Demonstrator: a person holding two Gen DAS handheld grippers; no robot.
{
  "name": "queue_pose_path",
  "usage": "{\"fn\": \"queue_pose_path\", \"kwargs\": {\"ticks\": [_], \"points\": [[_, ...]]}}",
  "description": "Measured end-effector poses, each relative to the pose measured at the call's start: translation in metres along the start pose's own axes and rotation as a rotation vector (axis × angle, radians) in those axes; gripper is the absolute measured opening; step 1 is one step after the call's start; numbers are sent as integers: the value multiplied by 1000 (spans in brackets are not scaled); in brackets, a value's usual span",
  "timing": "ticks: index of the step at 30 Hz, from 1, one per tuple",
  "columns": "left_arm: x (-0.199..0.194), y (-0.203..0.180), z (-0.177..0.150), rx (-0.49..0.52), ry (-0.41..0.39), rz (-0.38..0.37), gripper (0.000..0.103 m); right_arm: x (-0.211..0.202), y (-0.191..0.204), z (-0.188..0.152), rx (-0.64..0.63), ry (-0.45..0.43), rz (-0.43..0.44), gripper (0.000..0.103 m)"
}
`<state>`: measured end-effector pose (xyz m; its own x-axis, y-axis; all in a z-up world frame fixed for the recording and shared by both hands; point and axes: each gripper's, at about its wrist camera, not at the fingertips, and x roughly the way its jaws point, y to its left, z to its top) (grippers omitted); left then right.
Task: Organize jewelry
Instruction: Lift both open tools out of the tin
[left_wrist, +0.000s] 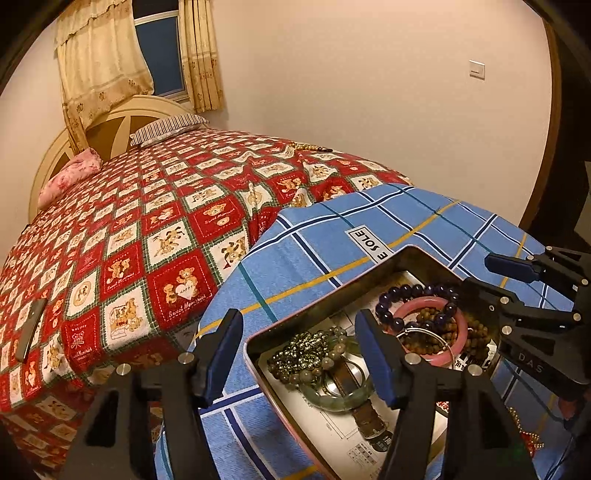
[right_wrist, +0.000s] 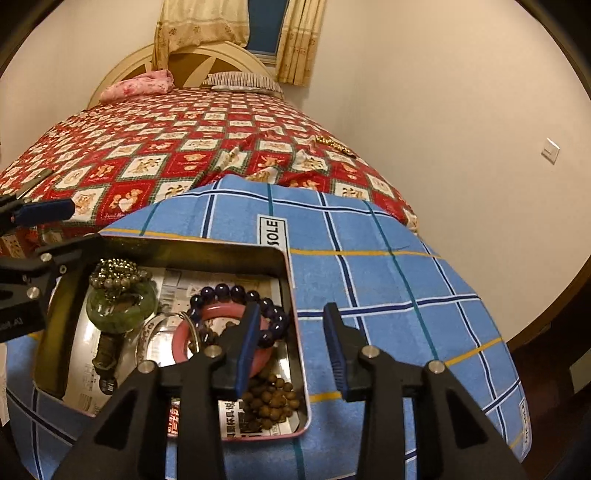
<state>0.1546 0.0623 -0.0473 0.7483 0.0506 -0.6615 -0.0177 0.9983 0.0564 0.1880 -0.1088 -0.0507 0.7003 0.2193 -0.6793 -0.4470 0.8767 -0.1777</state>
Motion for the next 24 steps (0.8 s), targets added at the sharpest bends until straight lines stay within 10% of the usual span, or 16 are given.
{"fn": "queue_pose_path", "kwargs": {"ticks": [24], "points": [[-19, -8, -24, -34, 41, 6, 64, -26, -4, -30, 38, -1, 29, 57]]}}
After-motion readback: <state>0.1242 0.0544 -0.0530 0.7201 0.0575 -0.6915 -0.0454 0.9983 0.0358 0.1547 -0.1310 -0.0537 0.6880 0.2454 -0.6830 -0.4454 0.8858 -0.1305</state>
